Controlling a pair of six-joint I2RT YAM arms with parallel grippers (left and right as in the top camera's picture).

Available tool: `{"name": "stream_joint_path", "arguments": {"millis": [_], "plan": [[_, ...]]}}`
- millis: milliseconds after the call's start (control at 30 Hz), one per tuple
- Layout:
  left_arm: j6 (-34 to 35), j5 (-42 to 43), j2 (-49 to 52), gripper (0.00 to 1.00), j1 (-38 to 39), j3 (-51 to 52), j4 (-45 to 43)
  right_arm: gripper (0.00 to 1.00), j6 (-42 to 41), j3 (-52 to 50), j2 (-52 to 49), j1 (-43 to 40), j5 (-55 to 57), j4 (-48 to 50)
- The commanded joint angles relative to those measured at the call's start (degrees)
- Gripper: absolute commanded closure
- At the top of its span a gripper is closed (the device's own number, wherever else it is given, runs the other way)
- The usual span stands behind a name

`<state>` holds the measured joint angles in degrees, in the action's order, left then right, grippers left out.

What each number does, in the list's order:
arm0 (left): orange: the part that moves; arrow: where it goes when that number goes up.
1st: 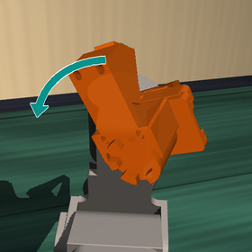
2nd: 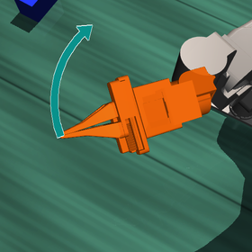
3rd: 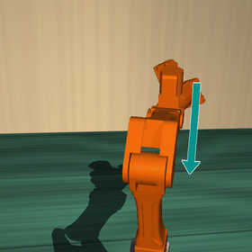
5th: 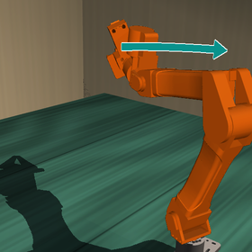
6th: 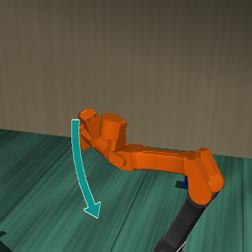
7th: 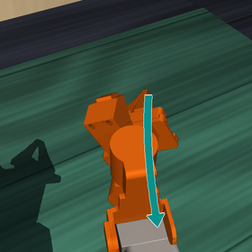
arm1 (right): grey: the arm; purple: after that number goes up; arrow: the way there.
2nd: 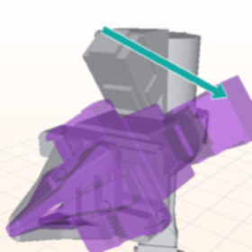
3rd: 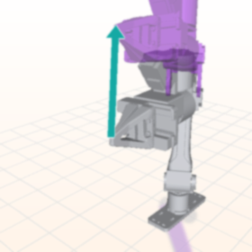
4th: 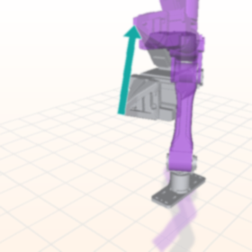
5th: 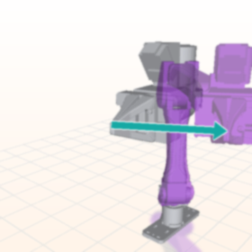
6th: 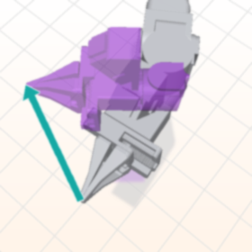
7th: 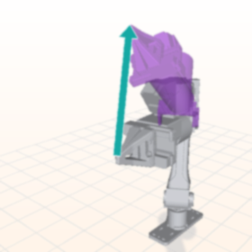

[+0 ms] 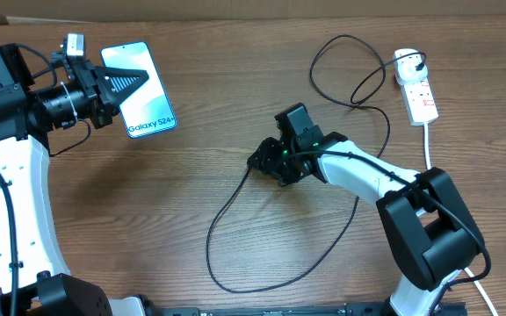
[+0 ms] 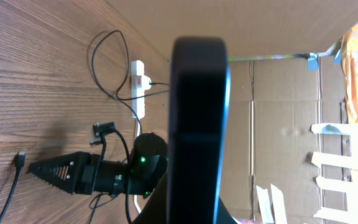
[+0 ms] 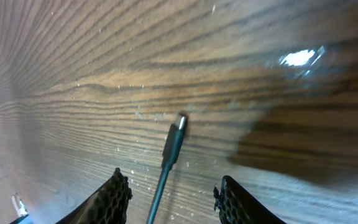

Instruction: Plug charger to phone and switch on socket

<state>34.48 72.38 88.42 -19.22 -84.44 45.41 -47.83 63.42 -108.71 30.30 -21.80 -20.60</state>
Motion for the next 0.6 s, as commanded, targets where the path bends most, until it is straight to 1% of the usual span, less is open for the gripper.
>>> {"name": "stream_joint_path", "arguments": {"millis": [0, 233, 333, 533, 567], "plan": [[-1.09, 1.55, -0.9, 0.96, 0.13, -0.46, -0.15, 0.55, -3.23, 0.31, 0.0, 2.01, 1.9, -0.04], [-1.11, 1.55, -0.9, 0.96, 0.13, -0.46, 0.48, 0.55, -4.98, 0.31, -0.46, 3.87, 6.14, 0.13], [-1.11, 1.55, -0.9, 0.96, 0.13, -0.46, 0.61, 0.55, -8.07, 0.31, -1.68, 3.87, 7.89, 0.48], [-1.31, 1.53, -0.9, 0.96, 0.13, -0.46, 0.87, 0.67, -8.15, 0.31, -2.64, 3.87, 7.8, 2.84], [-1.33, 1.53, -0.9, 0.96, 0.13, -0.46, 0.87, 0.67, -8.15, 0.31, -2.64, 3.89, 7.65, 3.06]]}}
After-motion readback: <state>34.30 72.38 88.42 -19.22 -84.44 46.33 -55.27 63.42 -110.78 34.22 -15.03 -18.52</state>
